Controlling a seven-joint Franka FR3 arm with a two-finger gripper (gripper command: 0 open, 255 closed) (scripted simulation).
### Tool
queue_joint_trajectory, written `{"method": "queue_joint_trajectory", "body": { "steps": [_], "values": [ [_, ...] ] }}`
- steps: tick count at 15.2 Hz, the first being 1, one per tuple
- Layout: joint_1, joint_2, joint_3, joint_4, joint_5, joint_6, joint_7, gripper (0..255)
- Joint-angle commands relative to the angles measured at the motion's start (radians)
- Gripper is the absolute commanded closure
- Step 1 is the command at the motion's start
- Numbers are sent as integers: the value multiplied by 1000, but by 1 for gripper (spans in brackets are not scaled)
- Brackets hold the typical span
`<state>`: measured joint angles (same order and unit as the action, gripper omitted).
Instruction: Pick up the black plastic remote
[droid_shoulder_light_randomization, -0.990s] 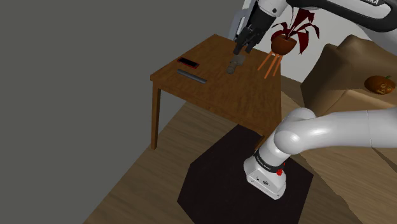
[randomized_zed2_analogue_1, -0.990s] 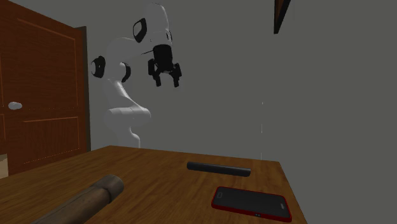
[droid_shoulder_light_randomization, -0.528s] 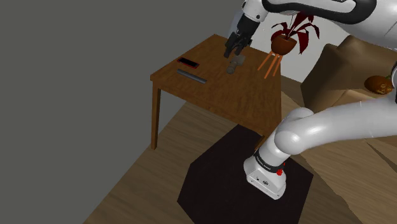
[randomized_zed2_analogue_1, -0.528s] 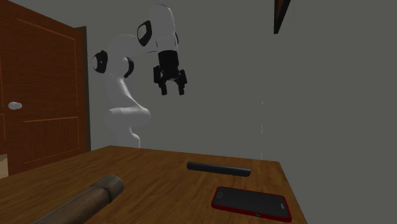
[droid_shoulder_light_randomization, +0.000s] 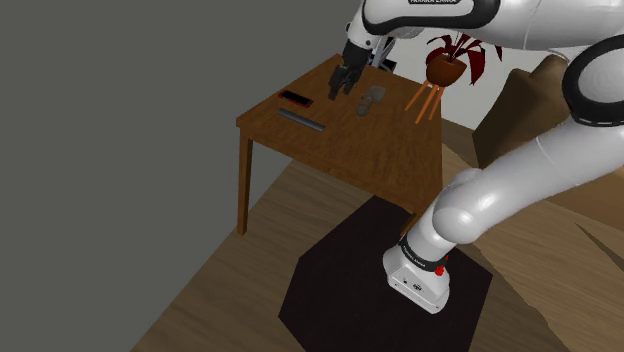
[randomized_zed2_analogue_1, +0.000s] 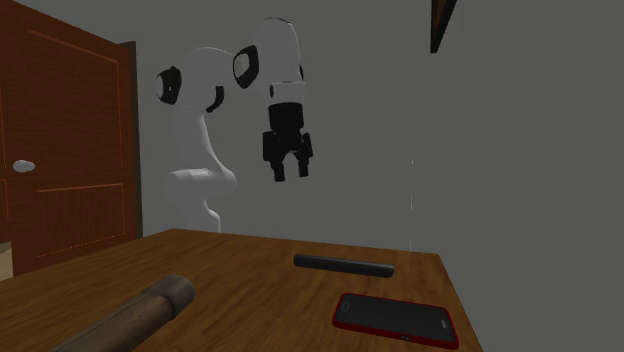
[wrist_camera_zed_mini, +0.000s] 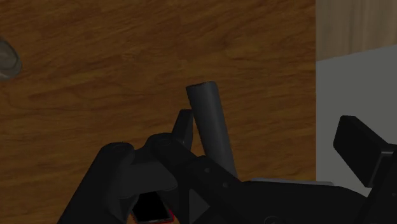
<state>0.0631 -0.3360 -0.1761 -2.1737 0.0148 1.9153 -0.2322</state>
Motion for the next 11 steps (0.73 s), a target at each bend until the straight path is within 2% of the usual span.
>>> {"method": "queue_joint_trajectory", "body": {
  "steps": [1,11],
  "values": [
    [6,75,-15,29,11,28,-43,0],
    [11,485,-40,278,98,86,-238,0]
  ]
}}
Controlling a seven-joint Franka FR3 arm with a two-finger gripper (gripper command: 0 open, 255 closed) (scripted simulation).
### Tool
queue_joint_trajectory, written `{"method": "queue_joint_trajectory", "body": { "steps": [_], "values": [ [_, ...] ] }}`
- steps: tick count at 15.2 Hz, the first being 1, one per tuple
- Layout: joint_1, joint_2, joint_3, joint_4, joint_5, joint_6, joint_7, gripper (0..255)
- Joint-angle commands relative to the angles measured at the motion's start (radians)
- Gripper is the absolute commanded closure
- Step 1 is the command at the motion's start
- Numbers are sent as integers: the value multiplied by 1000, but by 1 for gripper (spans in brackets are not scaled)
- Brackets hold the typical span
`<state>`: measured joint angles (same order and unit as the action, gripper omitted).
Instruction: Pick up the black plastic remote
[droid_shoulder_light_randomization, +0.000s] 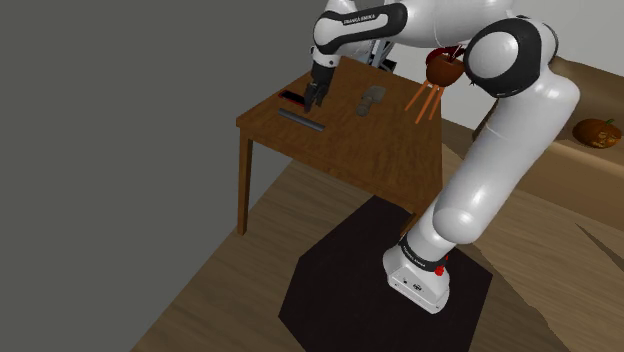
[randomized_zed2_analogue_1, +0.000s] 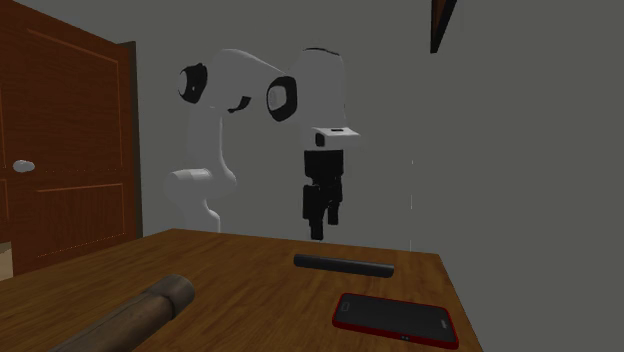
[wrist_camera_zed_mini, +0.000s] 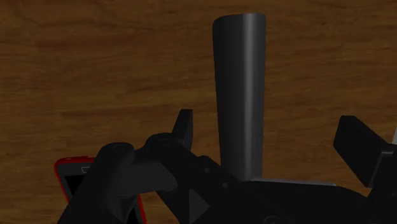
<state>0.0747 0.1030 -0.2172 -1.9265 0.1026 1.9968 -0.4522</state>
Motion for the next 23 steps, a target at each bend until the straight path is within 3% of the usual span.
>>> {"method": "queue_joint_trajectory", "body": {
  "steps": [1,10,11,23],
  "values": [
    [-3,71,3,50,15,5,-28,0],
    [-5,110,7,-5,29,96,-42,0],
    [-5,110,7,-4,29,96,-41,255],
    [-4,93,5,15,23,60,-36,255]
  ]
}}
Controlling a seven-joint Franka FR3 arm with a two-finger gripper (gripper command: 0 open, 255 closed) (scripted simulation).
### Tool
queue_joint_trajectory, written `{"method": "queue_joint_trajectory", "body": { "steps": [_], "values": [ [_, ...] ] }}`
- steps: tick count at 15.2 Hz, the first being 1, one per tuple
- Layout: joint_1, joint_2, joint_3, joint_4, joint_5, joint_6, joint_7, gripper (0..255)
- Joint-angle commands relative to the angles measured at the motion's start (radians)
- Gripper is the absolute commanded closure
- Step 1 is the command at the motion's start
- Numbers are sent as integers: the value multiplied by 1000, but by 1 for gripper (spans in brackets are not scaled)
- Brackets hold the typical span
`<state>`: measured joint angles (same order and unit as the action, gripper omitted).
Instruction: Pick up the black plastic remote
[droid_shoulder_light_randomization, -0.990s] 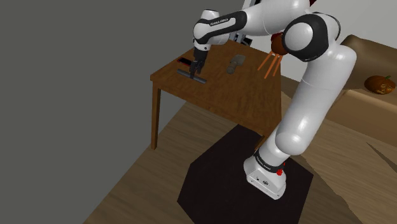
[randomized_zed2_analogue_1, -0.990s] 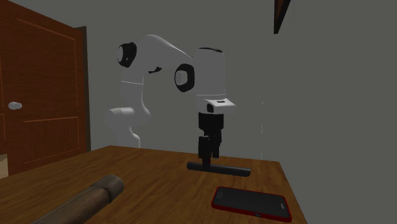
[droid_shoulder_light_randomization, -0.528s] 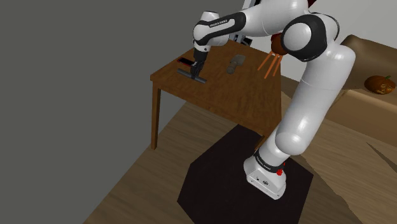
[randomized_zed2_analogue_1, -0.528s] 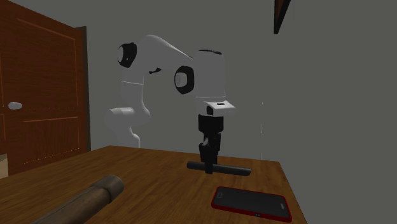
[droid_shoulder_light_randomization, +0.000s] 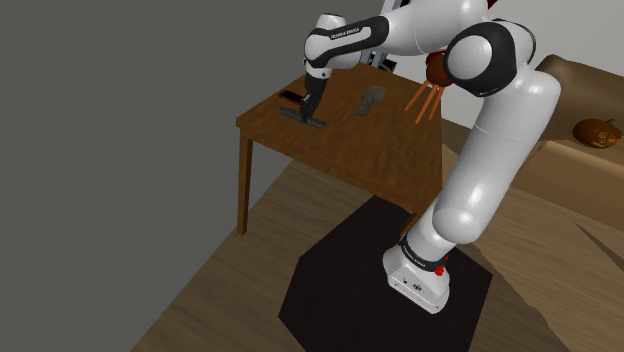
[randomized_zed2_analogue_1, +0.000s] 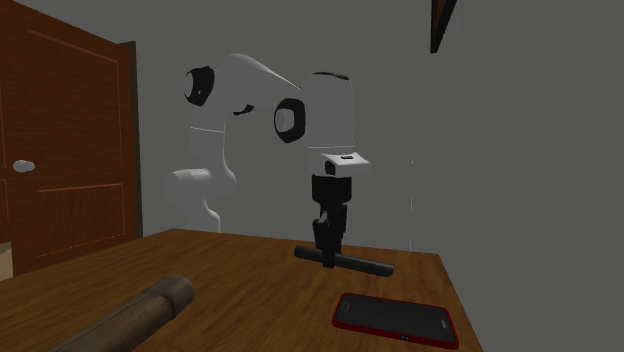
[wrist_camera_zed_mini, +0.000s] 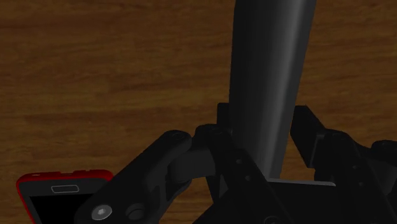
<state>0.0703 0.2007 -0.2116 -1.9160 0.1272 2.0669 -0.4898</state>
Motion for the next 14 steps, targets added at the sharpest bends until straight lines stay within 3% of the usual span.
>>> {"method": "queue_joint_trajectory", "body": {
  "steps": [1,14],
  "values": [
    [1,-10,-1,12,-4,-22,4,255],
    [2,-54,-4,107,-20,-160,22,255]
  ]
}}
